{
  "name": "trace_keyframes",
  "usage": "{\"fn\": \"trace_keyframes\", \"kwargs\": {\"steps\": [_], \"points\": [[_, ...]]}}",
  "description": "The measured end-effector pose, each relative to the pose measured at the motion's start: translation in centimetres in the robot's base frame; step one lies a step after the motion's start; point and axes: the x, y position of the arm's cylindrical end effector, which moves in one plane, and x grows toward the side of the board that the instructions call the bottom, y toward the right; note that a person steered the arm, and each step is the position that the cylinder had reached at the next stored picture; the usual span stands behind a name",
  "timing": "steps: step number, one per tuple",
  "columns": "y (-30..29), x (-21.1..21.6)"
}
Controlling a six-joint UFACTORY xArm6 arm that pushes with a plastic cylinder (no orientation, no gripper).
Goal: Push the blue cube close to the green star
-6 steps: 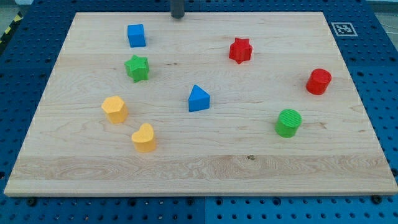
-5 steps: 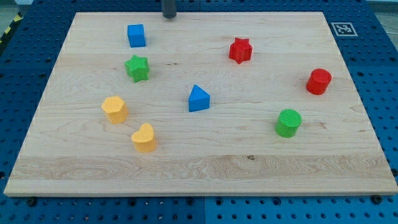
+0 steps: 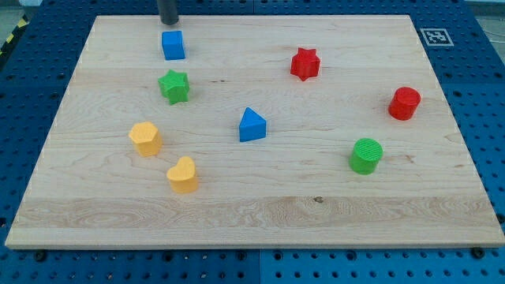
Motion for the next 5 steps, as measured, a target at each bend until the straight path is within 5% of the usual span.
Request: {"fn": "trace_keyframes", "kwargs": {"steps": [5], "points": [[3.4, 11.5]]}}
